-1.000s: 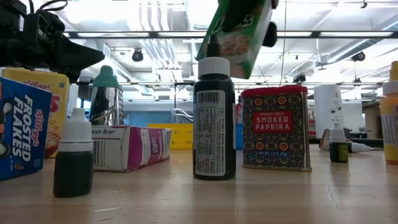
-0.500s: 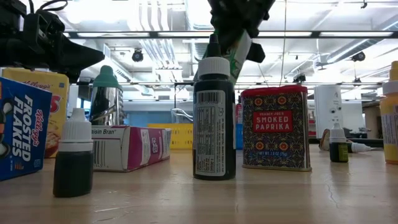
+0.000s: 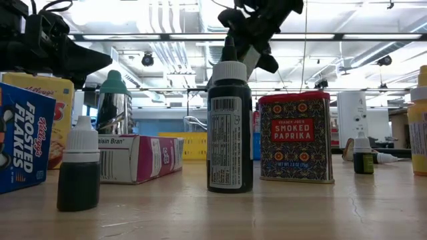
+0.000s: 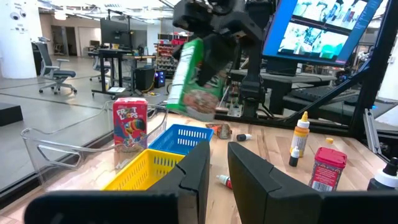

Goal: Pick & Place Kitchen Items
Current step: Put the green cereal box into the transparent bin

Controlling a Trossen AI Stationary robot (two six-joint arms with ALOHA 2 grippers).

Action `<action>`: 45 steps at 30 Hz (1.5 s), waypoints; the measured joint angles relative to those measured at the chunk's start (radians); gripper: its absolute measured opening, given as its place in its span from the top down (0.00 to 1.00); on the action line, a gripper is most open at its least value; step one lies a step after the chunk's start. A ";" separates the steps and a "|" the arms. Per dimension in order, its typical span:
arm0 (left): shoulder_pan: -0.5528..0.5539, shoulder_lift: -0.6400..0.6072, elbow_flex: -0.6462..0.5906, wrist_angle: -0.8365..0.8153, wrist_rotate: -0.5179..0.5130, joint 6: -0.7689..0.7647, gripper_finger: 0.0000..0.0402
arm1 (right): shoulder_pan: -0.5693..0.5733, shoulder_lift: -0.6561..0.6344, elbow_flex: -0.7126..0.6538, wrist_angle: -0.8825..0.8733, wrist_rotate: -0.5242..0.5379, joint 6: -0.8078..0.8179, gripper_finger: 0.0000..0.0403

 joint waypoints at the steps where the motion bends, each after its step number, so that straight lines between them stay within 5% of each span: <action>1: 0.000 0.000 0.000 0.000 0.000 0.000 0.84 | -0.008 0.000 0.000 0.001 0.008 0.000 0.63; 17: 0.000 0.000 0.000 0.000 0.000 0.000 0.84 | -0.115 0.002 0.000 0.051 0.117 0.005 0.64; 45: 0.000 0.000 0.000 0.000 0.000 0.000 0.84 | -0.240 0.136 0.008 0.108 0.112 0.049 0.64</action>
